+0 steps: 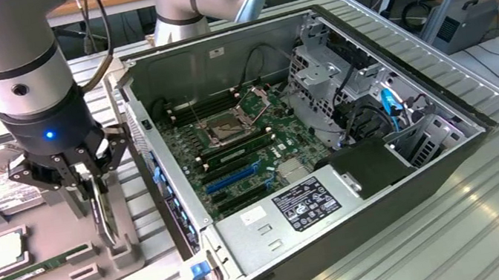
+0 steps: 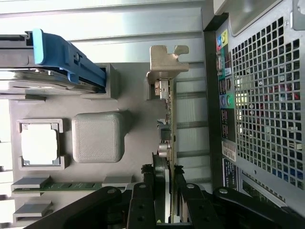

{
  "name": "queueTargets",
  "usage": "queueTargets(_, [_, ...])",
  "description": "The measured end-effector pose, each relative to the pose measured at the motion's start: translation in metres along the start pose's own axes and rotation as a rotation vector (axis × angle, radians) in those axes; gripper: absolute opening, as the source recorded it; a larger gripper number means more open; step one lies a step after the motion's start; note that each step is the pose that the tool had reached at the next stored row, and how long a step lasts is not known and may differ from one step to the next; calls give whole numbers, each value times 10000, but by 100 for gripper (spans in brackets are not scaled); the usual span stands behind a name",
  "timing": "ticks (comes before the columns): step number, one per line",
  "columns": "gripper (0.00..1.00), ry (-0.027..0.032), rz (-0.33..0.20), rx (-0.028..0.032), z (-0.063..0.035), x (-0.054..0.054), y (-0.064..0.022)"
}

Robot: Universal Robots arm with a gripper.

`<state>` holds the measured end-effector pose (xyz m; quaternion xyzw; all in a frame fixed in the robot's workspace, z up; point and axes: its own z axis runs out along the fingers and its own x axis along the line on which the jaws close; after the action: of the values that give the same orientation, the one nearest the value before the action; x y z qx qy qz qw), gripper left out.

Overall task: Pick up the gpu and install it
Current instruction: 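Pick up the gpu and move the gpu toward the slot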

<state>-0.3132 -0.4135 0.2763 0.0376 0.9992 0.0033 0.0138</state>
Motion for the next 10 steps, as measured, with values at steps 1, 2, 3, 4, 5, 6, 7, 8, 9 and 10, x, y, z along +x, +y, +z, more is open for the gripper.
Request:
queueTargets(1, [27,0,0,0,-5,0,0])
queueTargets(2, [27,0,0,0,-10,0,0])
queueTargets(3, [27,0,0,0,-15,0,0])
queueTargets(4, [27,0,0,0,-20,0,0])
queueTargets(5, [27,0,0,-1,-25,-1,0])
queueTargets(6, [27,0,0,-1,-30,-1,0])
queueTargets(7, [27,0,0,0,-37,-1,0])
queueTargets(8, [27,0,0,0,-47,-1,0])
queueTargets(9, [27,0,0,0,-56,-1,0])
queueTargets(10, [27,0,0,0,-60,-1,0])
